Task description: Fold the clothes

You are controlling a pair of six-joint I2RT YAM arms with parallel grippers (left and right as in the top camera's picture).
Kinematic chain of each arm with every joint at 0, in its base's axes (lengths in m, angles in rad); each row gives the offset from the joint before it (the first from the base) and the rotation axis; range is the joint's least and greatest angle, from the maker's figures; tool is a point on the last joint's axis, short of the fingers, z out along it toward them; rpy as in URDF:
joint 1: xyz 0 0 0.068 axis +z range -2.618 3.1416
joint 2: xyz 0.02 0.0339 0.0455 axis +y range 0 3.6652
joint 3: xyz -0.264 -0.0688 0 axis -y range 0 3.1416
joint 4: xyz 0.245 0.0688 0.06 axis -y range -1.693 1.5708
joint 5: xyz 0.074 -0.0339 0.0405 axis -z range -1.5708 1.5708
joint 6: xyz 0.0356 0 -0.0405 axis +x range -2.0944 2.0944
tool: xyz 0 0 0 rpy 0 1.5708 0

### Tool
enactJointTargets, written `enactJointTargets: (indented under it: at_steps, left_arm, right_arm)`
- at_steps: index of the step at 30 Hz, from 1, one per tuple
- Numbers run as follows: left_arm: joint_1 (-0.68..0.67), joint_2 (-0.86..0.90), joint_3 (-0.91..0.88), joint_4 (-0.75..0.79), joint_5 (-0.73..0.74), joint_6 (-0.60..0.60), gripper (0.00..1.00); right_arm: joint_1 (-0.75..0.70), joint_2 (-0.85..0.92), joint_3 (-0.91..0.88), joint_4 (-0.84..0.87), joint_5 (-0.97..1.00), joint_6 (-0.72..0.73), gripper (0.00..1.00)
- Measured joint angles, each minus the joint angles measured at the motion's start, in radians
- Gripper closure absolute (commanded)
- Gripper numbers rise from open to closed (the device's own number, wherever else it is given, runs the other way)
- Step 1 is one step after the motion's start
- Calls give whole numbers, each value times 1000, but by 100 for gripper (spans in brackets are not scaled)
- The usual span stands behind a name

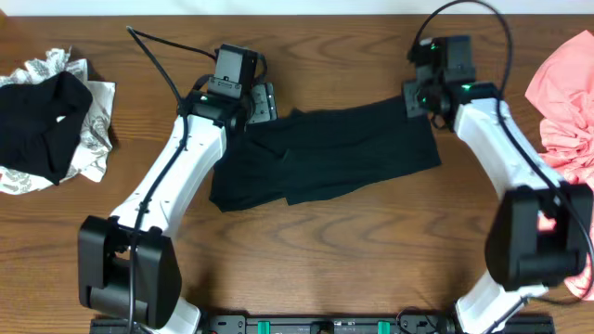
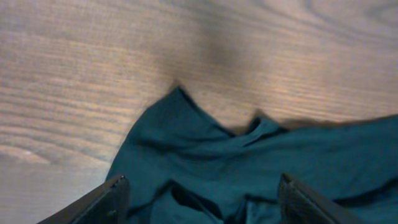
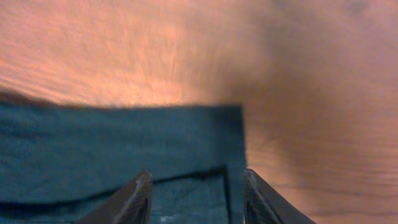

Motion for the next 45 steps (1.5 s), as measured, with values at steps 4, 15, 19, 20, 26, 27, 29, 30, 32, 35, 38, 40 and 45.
enactJointTargets:
  at_steps: [4,15,19,20,26,27,29,30,32,35,38,40,45]
  left_arm:
    - [5,3,0,-16,-14,10,23]
    - [79,3,0,-66,-52,11,23]
    - [100,3,0,-79,-55,11,23]
    - [104,3,0,-79,-55,11,23]
    - [105,3,0,-79,-37,16,23]
    - [105,3,0,-72,-23,25,23]
    - [105,3,0,-50,8,40,24]
    - [105,3,0,-37,28,45,23]
    - [105,3,0,-16,76,55,23]
    - [105,4,0,0,135,68,24]
    - [105,16,0,11,173,89,24]
    - [105,44,7,10,189,111,24]
    - [105,171,74,7,209,152,24]
  right_arm:
    - [0,97,0,-27,0,-13,63]
    - [0,201,12,-172,1,-12,69]
    - [0,198,16,-240,4,-1,69]
    - [0,198,17,-254,4,2,70]
    - [0,195,18,-287,6,16,68]
    - [0,195,18,-284,6,17,67]
    - [0,195,18,-273,6,21,65]
    - [0,195,19,-270,6,21,65]
    - [-1,199,33,-275,6,25,62]
    - [-7,207,90,-311,3,32,55]
    - [-21,207,186,-364,3,36,45]
    - [-29,207,249,-386,3,40,39]
    - [-39,207,359,-419,4,42,38]
